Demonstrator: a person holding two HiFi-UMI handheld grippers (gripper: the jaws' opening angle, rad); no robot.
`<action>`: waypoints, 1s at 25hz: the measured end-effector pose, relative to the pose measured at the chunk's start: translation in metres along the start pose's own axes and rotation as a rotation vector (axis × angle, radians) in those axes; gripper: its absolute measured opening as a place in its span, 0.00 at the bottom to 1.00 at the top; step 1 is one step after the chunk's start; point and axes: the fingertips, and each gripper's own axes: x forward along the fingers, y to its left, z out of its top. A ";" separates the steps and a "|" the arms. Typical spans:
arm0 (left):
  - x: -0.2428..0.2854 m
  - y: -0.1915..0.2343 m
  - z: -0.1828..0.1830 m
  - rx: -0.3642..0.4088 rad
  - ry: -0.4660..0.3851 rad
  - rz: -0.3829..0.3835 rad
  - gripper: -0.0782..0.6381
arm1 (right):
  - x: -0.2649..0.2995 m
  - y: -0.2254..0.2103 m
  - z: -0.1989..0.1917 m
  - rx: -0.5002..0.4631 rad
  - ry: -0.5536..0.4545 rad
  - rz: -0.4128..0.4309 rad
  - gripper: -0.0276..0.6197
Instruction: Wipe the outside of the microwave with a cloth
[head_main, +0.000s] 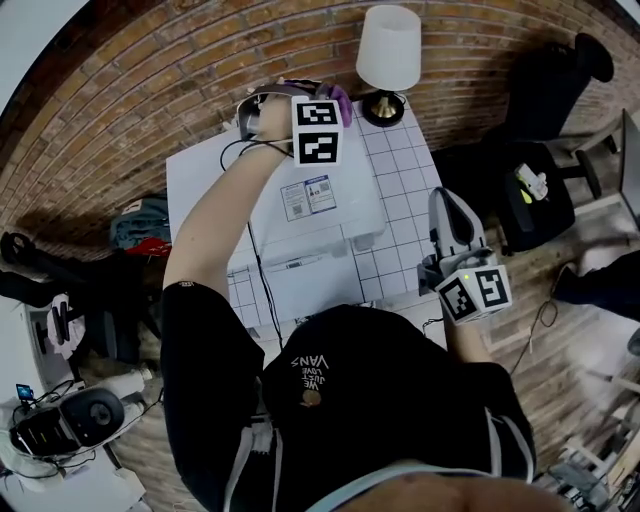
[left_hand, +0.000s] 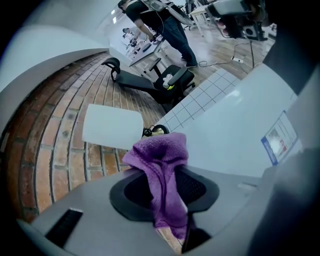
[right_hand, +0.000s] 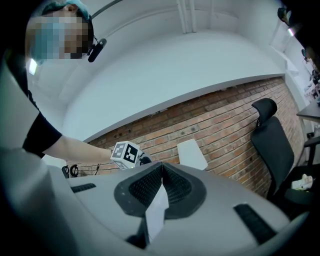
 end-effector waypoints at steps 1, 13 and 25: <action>0.001 0.001 0.006 0.006 -0.006 0.000 0.29 | -0.001 -0.001 0.000 0.001 0.000 -0.004 0.04; -0.035 -0.007 -0.024 -0.047 -0.064 0.056 0.29 | 0.008 0.025 0.000 -0.003 -0.014 0.012 0.04; -0.124 -0.121 -0.196 -0.136 0.062 0.007 0.29 | 0.034 0.127 -0.024 -0.002 0.010 0.139 0.04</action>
